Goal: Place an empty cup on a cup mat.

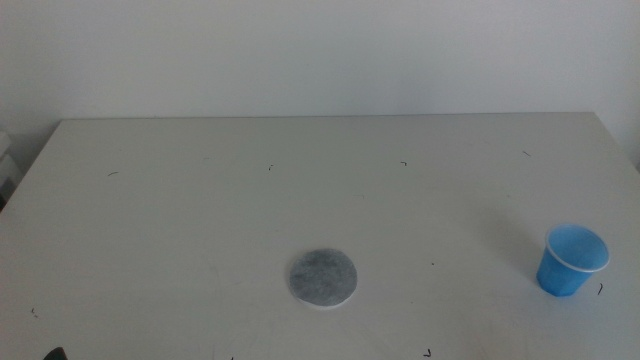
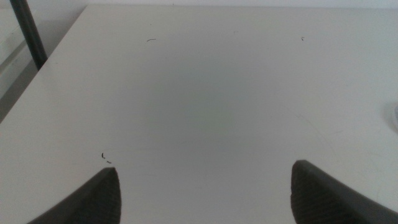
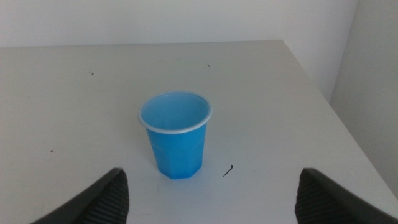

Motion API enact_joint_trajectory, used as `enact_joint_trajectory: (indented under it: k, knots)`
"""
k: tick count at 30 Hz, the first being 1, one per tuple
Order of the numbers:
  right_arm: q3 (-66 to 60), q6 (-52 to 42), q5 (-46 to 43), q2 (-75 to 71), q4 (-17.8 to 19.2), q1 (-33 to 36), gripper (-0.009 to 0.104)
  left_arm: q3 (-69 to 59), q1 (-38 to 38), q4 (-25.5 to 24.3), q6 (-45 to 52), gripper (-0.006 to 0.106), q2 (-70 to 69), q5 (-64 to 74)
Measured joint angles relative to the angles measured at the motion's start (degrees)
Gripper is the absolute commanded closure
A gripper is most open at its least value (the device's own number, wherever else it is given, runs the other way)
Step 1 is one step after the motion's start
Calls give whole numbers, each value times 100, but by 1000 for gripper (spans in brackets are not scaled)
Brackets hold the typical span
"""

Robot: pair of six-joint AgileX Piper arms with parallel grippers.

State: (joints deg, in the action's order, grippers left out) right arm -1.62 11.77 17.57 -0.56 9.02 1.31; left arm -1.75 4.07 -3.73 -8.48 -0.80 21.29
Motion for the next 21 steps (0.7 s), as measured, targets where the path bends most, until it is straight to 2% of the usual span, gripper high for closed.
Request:
enact_joint_trajectory:
  k: [12, 21]
  knots:
    - [1232, 0, 1157, 300, 0, 0, 1, 0, 0, 0, 0, -5, 0, 0]
    - [2262, 0, 1271, 1507, 0, 0, 1, 0, 0, 0, 0, -5, 0, 0]
